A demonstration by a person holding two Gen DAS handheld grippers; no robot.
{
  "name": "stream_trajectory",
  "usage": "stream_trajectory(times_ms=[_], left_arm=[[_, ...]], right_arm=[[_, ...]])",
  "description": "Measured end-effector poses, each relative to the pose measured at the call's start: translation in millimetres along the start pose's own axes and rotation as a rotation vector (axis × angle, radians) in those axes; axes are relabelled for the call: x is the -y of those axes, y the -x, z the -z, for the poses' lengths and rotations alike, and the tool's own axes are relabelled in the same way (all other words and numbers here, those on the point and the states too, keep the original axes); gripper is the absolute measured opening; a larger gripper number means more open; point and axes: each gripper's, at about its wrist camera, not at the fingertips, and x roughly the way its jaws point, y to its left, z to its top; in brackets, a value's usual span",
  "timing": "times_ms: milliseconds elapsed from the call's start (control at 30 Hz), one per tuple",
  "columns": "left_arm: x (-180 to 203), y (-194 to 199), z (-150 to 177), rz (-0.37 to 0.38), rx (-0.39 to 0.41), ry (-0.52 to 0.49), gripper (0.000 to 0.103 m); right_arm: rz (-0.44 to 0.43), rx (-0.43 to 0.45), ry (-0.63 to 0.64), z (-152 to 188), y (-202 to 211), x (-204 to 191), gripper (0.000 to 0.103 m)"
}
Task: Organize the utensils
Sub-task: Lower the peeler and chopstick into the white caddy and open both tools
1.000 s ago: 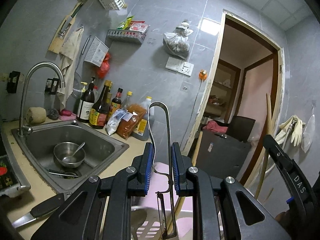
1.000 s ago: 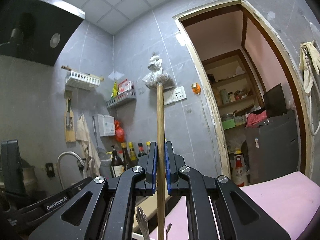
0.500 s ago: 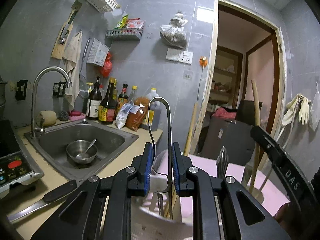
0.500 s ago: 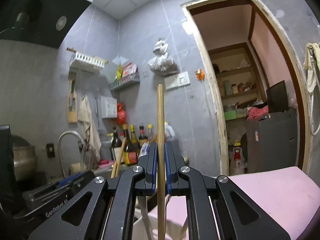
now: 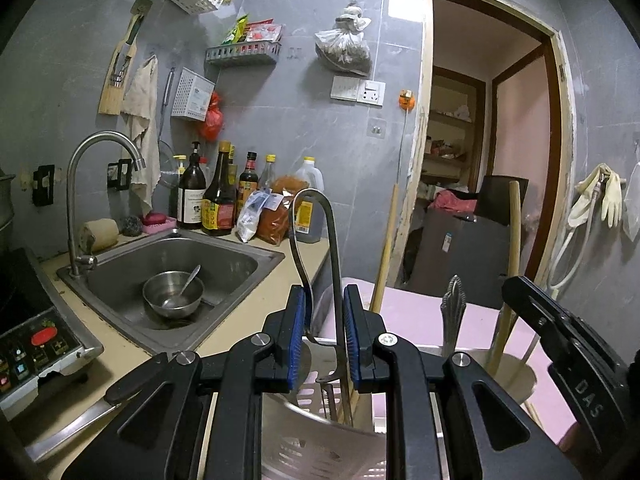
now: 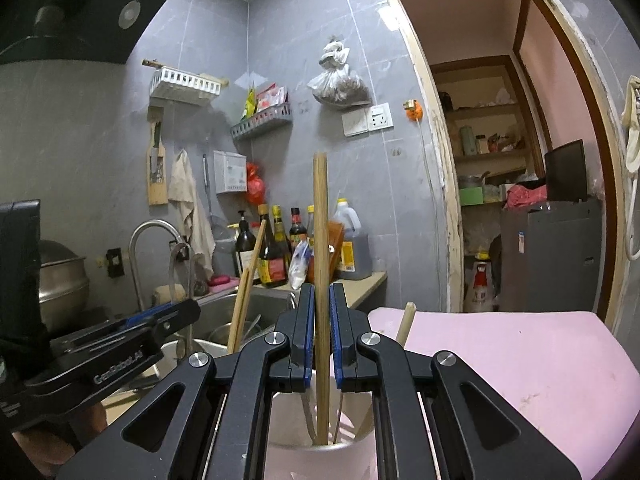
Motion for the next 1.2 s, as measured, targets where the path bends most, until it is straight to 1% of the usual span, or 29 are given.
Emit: stream_trajectory(times_ms=[133,300,467,600,667,733,800,900,933,967,1033,1067,1100,1133,1167,1200], left_arm=[[-0.1,-4.8,2.2,-0.001,-0.011,0.005,0.016],[0.1,-1.9,6.9,0.019,-0.036,0.006,0.017],[2.7,0.0,11.2,0.036,-0.061,-0.006,0.02],[4.2,3.3,11.1,0.041,-0.061,0.002,0.021],[5.2,6.6,9.2,0.048,-0.061,0.008,0.024],[5.9,11.0,6.1,0.059,-0.06,0.016,0.028],[7.6,15.9,2.0,0.079,-0.061,0.026,0.029],[14.0,24.2,-4.5,0.089,-0.056,0.017,0.031],[17.2,27.6,-6.6,0.092,-0.052,0.013,0.034],[20.3,31.4,-8.1,0.097,-0.047,0.011,0.036],[26.3,37.0,-10.8,0.112,-0.039,0.01,0.043],[29.9,40.4,-12.0,0.119,-0.035,0.011,0.045],[33.7,43.3,-13.4,0.124,-0.031,0.012,0.049],[38.6,46.9,-14.1,0.132,-0.026,0.012,0.054],[42.0,49.2,-15.0,0.138,-0.022,0.013,0.056],[46.7,52.1,-15.3,0.148,-0.018,0.015,0.062]], right_arm=[[-0.001,-0.018,-0.006,2.3,1.2,1.0,0.006],[-0.001,-0.036,-0.007,4.4,2.7,2.3,0.006],[-0.004,-0.058,-0.019,6.4,3.4,4.0,0.006],[-0.005,-0.068,-0.02,7.7,5.3,4.7,0.007],[-0.004,-0.074,-0.031,7.3,7.2,6.5,0.008],[-0.002,-0.07,-0.039,5.3,11.2,7.8,0.012],[-0.006,-0.064,-0.043,3.1,15.2,9.3,0.021],[0.002,-0.051,-0.046,-2.4,23.6,13.1,0.022],[0.009,-0.045,-0.047,-5.5,28.2,15.7,0.023],[0.014,-0.04,-0.046,-7.7,31.7,17.7,0.024],[0.03,-0.024,-0.04,-12.6,40.9,22.4,0.028],[0.038,-0.015,-0.036,-15.3,46.8,25.7,0.034],[0.047,-0.006,-0.033,-17.9,53.1,29.4,0.042],[0.058,0.003,-0.028,-20.2,59.6,33.1,0.046],[0.064,0.01,-0.024,-21.8,65.3,36.2,0.052],[0.075,0.016,-0.015,-24.0,72.1,39.9,0.057]])
